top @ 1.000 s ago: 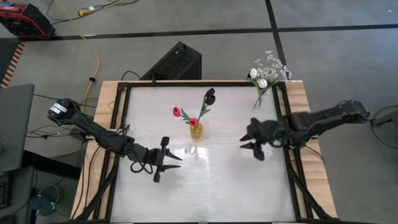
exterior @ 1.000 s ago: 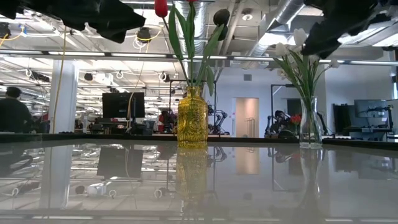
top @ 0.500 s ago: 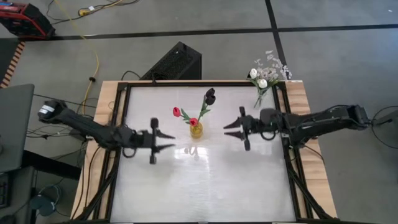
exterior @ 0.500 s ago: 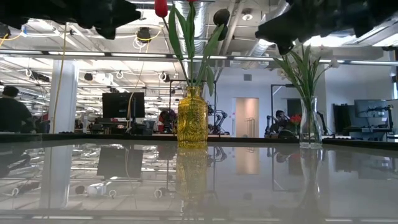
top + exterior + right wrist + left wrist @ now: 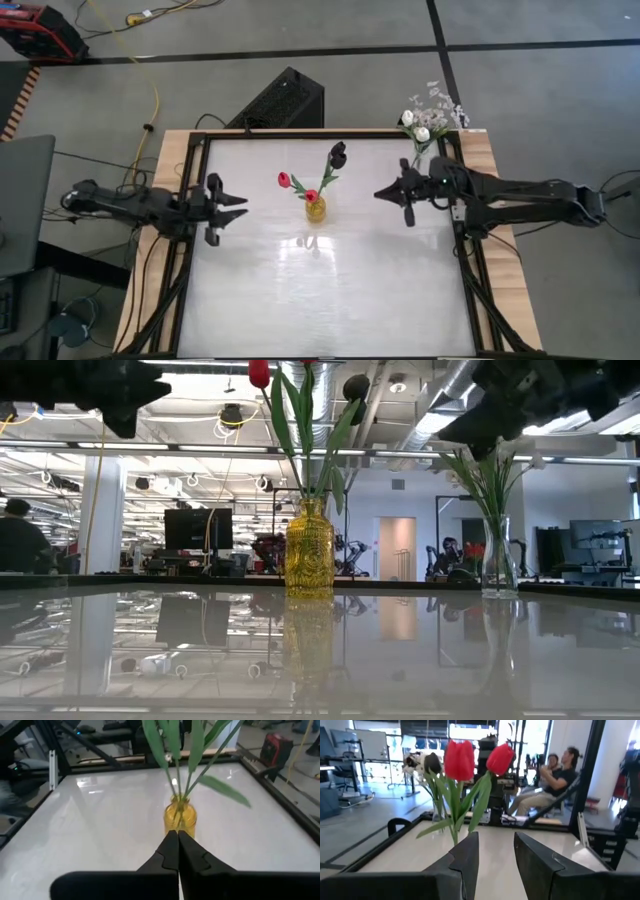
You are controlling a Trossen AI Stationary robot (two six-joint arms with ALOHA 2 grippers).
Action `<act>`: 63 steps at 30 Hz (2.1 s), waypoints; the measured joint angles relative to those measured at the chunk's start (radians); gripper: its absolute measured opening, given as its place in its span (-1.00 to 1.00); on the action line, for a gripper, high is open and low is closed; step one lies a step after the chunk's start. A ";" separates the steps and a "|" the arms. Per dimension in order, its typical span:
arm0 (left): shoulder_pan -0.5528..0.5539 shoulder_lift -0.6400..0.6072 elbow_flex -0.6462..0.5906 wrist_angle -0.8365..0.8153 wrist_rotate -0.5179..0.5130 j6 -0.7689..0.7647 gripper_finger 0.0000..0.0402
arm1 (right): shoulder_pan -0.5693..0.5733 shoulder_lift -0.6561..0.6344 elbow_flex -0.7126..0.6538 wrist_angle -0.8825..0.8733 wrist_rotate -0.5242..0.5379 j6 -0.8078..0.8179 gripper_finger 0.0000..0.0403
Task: Sort flowers into vase by color
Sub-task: Return to Home Position
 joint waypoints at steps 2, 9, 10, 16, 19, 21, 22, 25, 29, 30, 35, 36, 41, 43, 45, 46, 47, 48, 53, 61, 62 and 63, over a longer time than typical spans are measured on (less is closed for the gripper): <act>0.000 -0.050 -0.031 0.002 0.001 -0.010 -0.44 | 0.018 -0.018 -0.015 -0.004 0.012 0.010 -0.85; 0.000 -0.157 -0.131 0.001 0.001 -0.061 -0.44 | 0.058 -0.090 -0.137 0.069 0.053 0.052 -0.92; 0.000 -0.166 -0.144 0.003 0.000 -0.070 -0.44 | 0.059 -0.098 -0.151 0.073 0.052 0.060 -0.92; 0.000 -0.190 -0.207 0.027 -0.009 -0.111 -0.44 | 0.058 -0.133 -0.236 0.172 0.053 0.108 -0.87; 0.000 -0.190 -0.228 0.063 -0.009 -0.114 -0.44 | 0.057 -0.137 -0.273 0.251 0.053 0.113 -0.87; 0.000 -0.190 -0.235 0.076 -0.009 -0.120 -0.44 | 0.057 -0.137 -0.300 0.298 0.053 0.113 -0.90; 0.000 -0.190 -0.235 0.078 -0.009 -0.121 -0.44 | 0.057 -0.137 -0.312 0.310 0.053 0.113 -0.91; 0.000 -0.189 -0.236 0.072 0.000 -0.129 -0.44 | 0.057 -0.137 -0.350 0.368 0.052 0.124 -0.92; -0.001 -0.189 -0.236 0.068 0.003 -0.133 -0.44 | 0.057 -0.137 -0.391 0.412 0.054 0.163 -0.87; 0.000 -0.189 -0.236 0.063 0.012 -0.133 -0.44 | 0.057 -0.137 -0.400 0.420 0.054 0.168 -0.87; -0.001 -0.189 -0.236 0.054 0.049 -0.137 -0.44 | 0.057 -0.137 -0.454 0.482 0.055 0.185 -0.91; -0.001 -0.189 -0.236 0.045 0.050 -0.138 -0.44 | 0.057 -0.137 -0.460 0.490 0.055 0.185 -0.91; -0.001 -0.189 -0.237 0.014 0.051 -0.140 -0.44 | 0.057 -0.137 -0.515 0.642 0.055 0.187 -0.88; -0.001 -0.189 -0.237 0.011 0.052 -0.140 -0.44 | 0.057 -0.137 -0.517 0.660 0.055 0.186 -0.89; 0.000 -0.189 -0.237 0.012 0.051 -0.140 -0.44 | 0.057 -0.137 -0.517 0.658 0.055 0.179 -0.90; -0.001 -0.189 -0.237 0.012 0.051 -0.140 -0.44 | 0.054 -0.137 -0.517 0.656 0.055 0.178 -0.90; -0.001 -0.189 -0.237 0.011 0.052 -0.141 -0.44 | 0.051 -0.137 -0.517 0.657 0.054 0.177 -0.90; -0.001 -0.189 -0.237 0.010 0.054 -0.144 -0.44 | 0.045 -0.137 -0.517 0.656 0.054 0.177 -0.90; -0.001 -0.189 -0.237 -0.029 0.054 -0.176 -0.44 | 0.002 -0.185 -0.518 0.612 0.047 0.168 -0.89; -0.001 -0.189 -0.237 -0.048 0.063 -0.185 -0.44 | -0.076 -0.302 -0.518 0.461 -0.009 0.160 -0.89; -0.001 -0.189 -0.237 -0.048 0.063 -0.184 -0.44 | -0.084 -0.317 -0.518 0.438 -0.010 0.160 -0.89; -0.001 -0.189 -0.237 -0.048 0.063 -0.181 -0.44 | -0.092 -0.333 -0.518 0.414 -0.011 0.160 -0.89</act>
